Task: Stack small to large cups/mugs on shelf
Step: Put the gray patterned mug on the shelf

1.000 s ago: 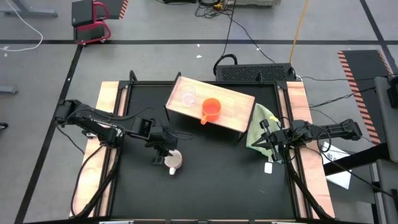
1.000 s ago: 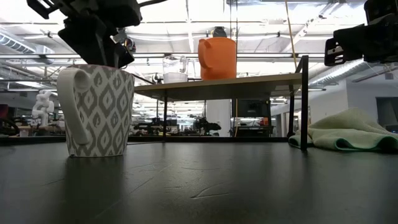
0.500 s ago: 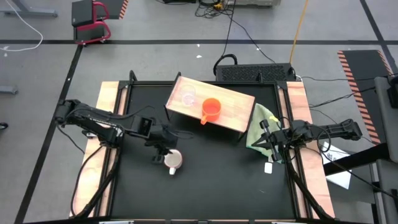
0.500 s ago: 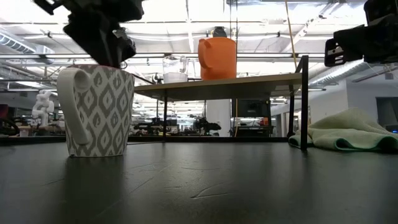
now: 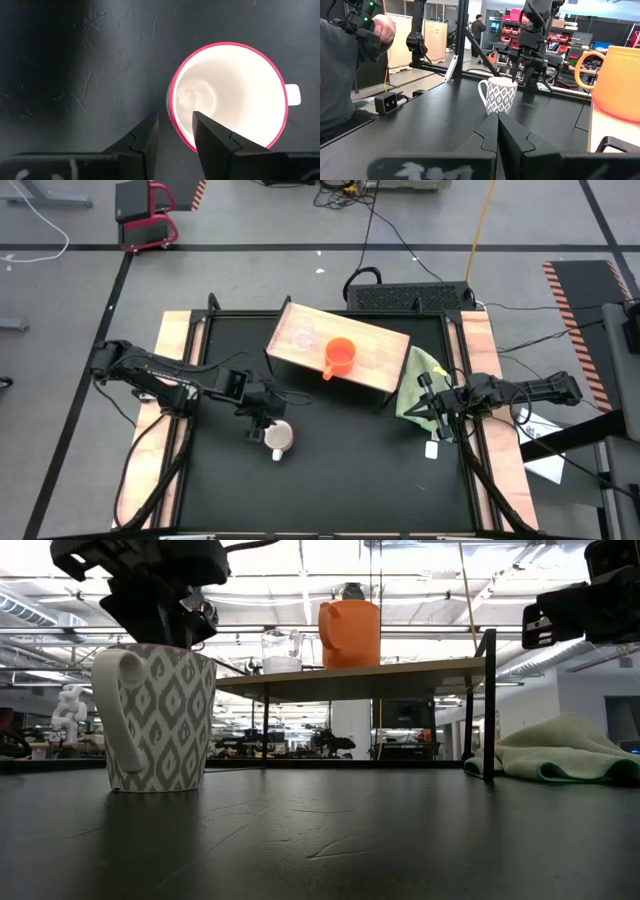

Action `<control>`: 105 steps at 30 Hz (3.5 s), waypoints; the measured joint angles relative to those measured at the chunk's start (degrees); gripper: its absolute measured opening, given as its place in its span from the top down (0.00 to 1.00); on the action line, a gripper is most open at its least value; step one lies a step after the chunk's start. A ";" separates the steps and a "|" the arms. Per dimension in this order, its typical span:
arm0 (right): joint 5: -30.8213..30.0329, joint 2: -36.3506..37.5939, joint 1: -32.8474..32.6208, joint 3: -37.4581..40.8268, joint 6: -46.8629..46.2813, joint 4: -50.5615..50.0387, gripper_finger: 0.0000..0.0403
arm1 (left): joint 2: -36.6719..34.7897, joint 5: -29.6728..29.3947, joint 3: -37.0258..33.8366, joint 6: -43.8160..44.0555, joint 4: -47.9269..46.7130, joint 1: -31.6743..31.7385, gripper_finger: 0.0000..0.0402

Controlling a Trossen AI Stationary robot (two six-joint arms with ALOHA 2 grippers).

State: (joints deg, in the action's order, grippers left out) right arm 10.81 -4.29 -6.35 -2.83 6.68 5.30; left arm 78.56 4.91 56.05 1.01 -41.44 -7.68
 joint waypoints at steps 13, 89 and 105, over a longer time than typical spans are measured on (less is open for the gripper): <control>0.00 -0.02 -0.02 0.00 0.00 0.02 1.00 | 2.44 1.40 -0.02 -0.75 1.28 0.09 0.70; 0.02 -0.02 -3.17 -0.01 -0.04 0.00 1.00 | -27.27 10.61 -25.65 -5.84 40.44 5.46 0.99; 0.02 -0.02 -3.17 -0.02 0.05 0.00 1.00 | -38.61 4.04 -43.01 -9.16 57.03 2.93 0.99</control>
State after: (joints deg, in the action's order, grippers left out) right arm 10.83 -4.32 -9.52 -2.85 6.73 5.30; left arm 39.96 8.95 13.04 -8.15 15.59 -4.75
